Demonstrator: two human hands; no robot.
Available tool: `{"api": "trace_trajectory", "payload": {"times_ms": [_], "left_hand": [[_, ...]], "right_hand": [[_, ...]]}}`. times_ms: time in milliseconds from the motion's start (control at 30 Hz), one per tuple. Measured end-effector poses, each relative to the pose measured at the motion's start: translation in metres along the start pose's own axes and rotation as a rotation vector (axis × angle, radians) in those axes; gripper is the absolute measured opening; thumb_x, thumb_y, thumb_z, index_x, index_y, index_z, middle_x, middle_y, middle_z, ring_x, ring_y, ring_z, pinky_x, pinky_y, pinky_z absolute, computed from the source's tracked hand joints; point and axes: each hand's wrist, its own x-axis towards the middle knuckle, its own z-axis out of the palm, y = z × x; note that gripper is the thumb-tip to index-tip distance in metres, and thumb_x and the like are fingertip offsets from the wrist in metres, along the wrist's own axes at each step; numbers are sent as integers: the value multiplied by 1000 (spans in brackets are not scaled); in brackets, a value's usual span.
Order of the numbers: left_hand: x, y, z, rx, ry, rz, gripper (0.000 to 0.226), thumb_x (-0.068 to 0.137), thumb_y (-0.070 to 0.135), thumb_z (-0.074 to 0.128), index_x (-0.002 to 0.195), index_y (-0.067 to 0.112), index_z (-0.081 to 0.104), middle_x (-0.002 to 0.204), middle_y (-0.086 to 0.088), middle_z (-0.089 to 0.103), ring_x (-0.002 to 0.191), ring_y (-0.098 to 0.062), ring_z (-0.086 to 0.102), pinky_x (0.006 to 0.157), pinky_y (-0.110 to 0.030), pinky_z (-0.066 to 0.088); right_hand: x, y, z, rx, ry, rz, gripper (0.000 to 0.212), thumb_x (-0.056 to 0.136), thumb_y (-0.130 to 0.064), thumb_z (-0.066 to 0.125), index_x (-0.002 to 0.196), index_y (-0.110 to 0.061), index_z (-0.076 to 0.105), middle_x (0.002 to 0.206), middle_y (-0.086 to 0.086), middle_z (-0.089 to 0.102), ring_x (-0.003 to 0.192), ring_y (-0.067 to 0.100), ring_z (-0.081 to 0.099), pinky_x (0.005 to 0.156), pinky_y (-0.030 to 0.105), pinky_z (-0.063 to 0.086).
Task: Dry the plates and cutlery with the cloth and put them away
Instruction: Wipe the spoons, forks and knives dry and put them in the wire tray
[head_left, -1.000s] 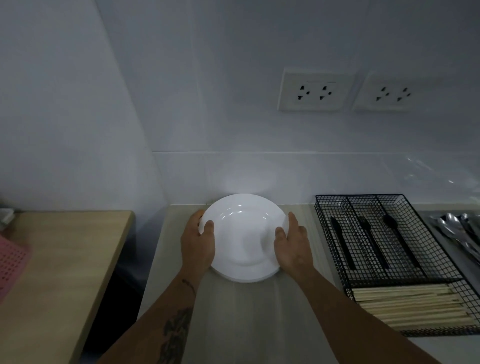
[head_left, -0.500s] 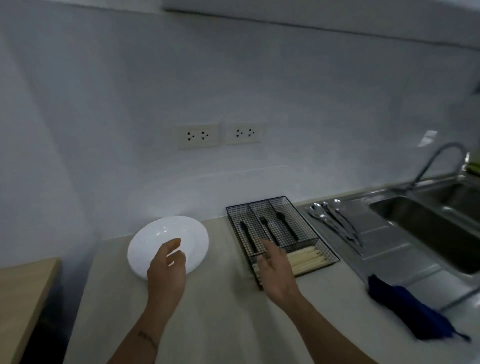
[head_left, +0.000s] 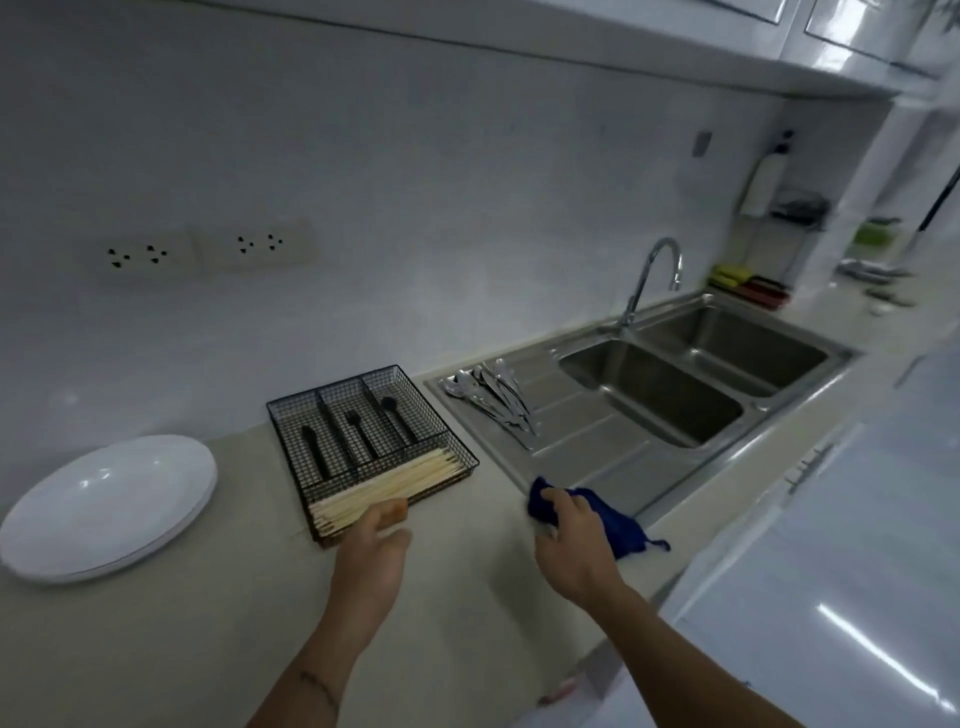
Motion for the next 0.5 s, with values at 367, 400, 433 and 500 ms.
{"api": "trace_trajectory", "payload": {"times_ms": [367,400,433,500], "left_hand": [[-20,33,154,-81,87,-132,35,91,6,61,120,26,62,116,9,66,107,-10,62,100,-40,50],[-19,34,159,-76,106,-141,36,91,5,61,121,25,62,116,9,66,107,-9,62,100,-40,50],[-18,34,163,-72,124,-150,36,91,5,61,122,23,62,115,9,66,107,-9,62,100,-40,50],[-14,34,168,-73,153,-173,36,91,5,61,121,23,63,114,10,67,106,-9,62,99,-39,50]], "right_hand": [[46,75,-40,-399,-315,-455,61,87,-25,49,145,-29,33,141,0,41,124,27,38,101,40,38],[50,76,-39,-427,-342,-468,63,86,-27,47,146,-29,30,143,2,38,125,29,37,102,43,37],[55,78,-38,-451,-363,-477,65,86,-29,47,147,-29,27,146,3,35,127,31,35,103,45,36],[63,80,-34,-487,-395,-481,67,85,-32,45,148,-28,22,151,5,27,133,34,28,107,49,31]]}}
